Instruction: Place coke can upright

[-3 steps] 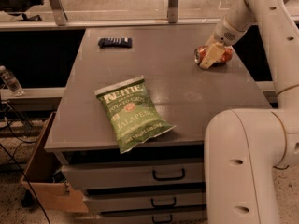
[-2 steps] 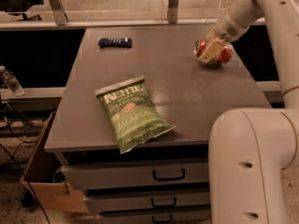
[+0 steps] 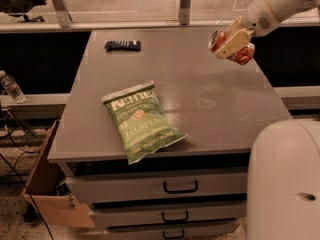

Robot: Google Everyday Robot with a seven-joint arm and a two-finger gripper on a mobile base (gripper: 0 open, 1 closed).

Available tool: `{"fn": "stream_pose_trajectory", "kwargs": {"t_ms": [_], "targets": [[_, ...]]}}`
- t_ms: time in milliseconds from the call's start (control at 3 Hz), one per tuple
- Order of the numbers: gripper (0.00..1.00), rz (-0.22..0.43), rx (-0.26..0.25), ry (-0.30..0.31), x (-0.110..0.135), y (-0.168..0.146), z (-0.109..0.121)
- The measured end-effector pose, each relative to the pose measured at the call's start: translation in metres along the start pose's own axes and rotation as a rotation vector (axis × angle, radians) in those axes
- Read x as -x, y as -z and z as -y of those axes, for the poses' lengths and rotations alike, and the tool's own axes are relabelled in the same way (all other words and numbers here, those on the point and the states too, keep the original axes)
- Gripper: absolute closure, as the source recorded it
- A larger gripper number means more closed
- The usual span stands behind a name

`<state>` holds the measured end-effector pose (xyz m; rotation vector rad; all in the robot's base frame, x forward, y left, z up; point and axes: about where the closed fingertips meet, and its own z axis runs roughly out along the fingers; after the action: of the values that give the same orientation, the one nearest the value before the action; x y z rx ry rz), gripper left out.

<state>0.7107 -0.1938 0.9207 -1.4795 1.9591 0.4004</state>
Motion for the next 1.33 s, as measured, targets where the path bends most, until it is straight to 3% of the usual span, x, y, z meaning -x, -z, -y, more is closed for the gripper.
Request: {"fn": "stream_pose_trajectory", "kwargs": {"t_ms": [333,667,1000,1333], "targets": [[1.0,0.194,0.07,-0.075,0.012,0.009,-0.021],[1.0,0.452,0.17,-0.157,0.018,0.014,-0.045],[1.0,0.678,0.262,-0.192,0.025,0.012,-0.071],[1.0,0.819,0.3,-0.183,0.024,0.012,-0.087]]}}
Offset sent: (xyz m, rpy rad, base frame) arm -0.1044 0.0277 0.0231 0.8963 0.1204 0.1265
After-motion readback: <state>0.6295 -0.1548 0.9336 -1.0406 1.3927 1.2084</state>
